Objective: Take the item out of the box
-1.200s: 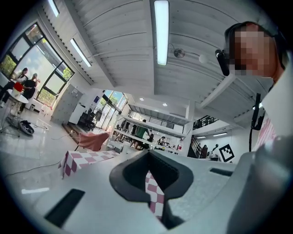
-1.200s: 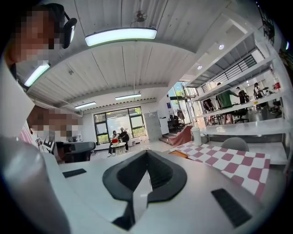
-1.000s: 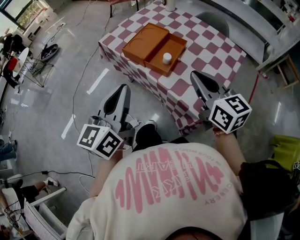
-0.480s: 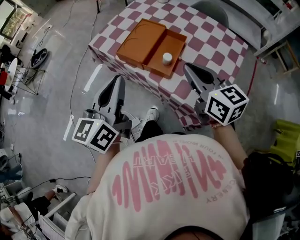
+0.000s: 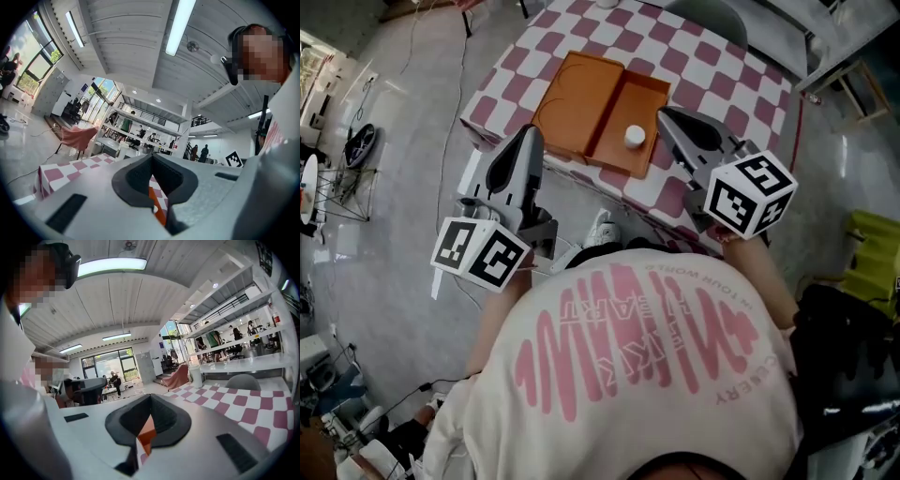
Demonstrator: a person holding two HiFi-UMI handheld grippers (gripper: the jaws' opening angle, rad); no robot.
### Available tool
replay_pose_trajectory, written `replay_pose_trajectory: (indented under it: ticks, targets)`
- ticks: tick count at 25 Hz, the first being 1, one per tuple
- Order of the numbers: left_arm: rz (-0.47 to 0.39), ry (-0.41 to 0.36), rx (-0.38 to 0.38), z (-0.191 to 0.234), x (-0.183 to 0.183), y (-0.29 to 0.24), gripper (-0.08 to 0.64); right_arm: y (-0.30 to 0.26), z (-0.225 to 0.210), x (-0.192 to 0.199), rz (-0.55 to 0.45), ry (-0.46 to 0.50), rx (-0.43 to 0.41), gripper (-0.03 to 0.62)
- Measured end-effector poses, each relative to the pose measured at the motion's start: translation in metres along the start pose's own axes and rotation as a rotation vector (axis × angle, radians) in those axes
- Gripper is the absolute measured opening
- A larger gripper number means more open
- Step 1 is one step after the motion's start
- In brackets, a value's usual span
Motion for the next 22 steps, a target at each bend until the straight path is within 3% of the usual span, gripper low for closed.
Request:
replay_pose_trajectory:
  ticks: [9,22]
  targets:
    - [0.083,0.043,0.066,0.041,0.018,-0.037,0.008,-0.034,-0.023,0.026,0.068,-0.053,0.069,0.003]
    - [0.19,0.104,0.029,0.092,0.049,-0.043,0.007,-0.071,-0.045,0.075,0.236,-0.058,0.095,0.004]
Point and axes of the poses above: the fingertips, and each gripper's own axes: y backward along the fingers, z to its left, x out of its underside, the point moved 8 cm from there along y, backward along the fingers, and after that the axes turned 7 degrees about x, right-handed, at the moved point
